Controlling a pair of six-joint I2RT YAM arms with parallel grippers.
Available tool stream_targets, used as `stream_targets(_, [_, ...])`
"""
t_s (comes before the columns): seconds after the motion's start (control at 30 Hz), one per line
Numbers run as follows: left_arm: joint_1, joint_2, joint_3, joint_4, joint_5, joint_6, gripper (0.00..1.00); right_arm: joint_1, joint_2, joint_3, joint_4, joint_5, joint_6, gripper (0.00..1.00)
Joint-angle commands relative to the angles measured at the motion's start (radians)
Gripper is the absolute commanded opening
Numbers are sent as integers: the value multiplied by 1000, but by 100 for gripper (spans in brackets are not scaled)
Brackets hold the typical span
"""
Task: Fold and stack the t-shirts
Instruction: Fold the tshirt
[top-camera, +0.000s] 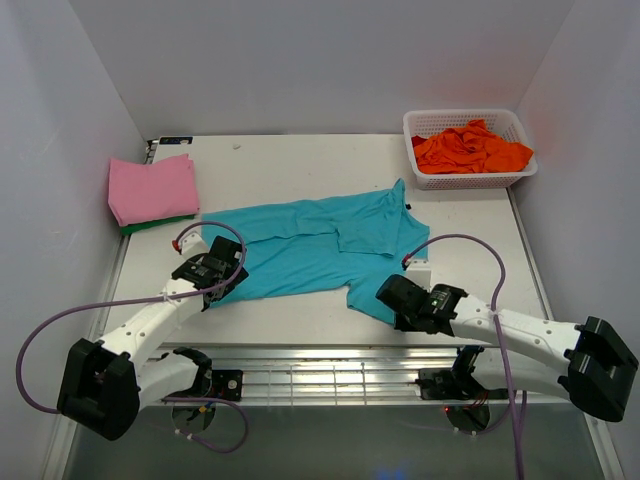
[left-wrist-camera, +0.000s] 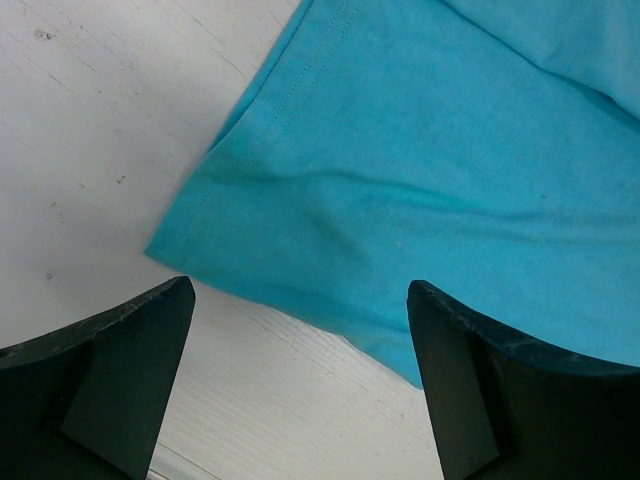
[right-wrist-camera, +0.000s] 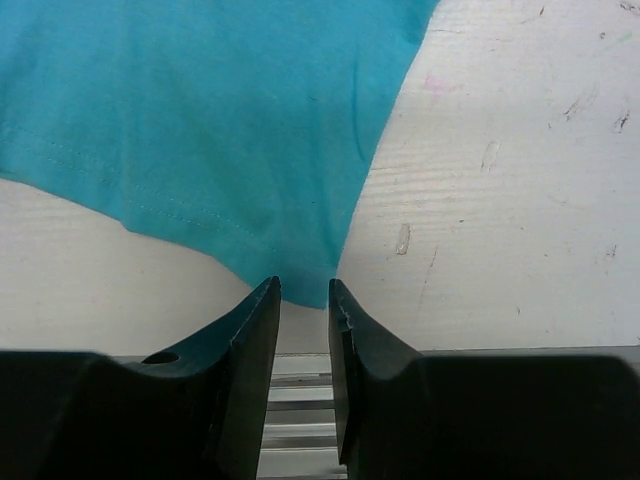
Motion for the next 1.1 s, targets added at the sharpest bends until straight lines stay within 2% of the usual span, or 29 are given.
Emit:
stream_targets(0.0, [7,-25,-14,19,7,10,98,7,43,25,-41,46,51,33])
stream_targets(0.37, [7,-85,-21,20,2,10,98,7,86,-22,22,27,63,37])
stream_targets(0.67, [7,-119,-16,16,-2,7,98,7,149,-76,113,-36,57,45])
stream_targets(0.77, [7,-134,-19,17,-8,7,98,7,167,-91,142,-47,54,37])
stream_targets(0.8, [7,-137,-22,16,-11,3,98,7,170,-87,136,-44,54,24])
stream_targets(0.9, [7,-153,-28,16,-25,-4,98,7,166,-62,94,-16,54,11])
stream_targets(0.93, [7,-157,-30,17,-31,-5,98,7,164,-54,81,-9,54,8])
stream_targets(1.07, [7,-141,-34,14,-47,-7,98,7,164,13,-10,42,45,8])
